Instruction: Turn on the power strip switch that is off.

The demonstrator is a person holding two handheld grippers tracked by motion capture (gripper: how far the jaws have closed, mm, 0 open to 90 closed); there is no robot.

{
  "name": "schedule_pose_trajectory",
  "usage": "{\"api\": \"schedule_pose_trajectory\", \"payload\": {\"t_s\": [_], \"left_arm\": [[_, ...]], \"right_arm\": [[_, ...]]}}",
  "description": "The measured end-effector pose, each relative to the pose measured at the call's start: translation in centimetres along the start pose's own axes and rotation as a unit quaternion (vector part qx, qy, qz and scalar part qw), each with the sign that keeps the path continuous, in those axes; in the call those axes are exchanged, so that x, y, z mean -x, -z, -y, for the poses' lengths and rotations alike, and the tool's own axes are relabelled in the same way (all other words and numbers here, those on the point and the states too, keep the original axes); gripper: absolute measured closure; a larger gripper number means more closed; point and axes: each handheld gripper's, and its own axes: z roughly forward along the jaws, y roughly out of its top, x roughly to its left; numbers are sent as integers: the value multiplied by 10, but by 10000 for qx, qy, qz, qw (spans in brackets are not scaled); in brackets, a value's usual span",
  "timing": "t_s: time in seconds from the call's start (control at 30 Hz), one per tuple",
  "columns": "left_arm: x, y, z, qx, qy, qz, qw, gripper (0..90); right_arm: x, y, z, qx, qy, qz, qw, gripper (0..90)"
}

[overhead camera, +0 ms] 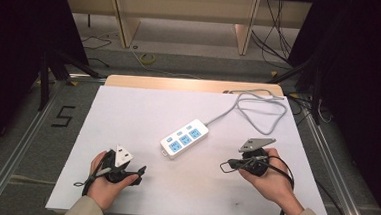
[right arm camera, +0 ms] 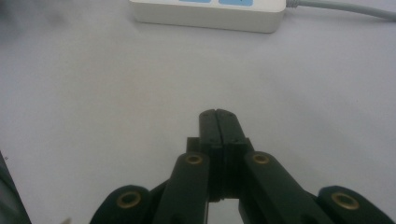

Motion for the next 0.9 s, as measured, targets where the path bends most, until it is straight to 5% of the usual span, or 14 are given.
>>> {"api": "schedule_pose_trajectory", "payload": {"t_s": [0.9], "left_arm": [[0, 0, 0, 7, 5, -15, 10000, 189]], "right_arm": [[-1, -7, -14, -146, 107, -33, 9998, 900]]}}
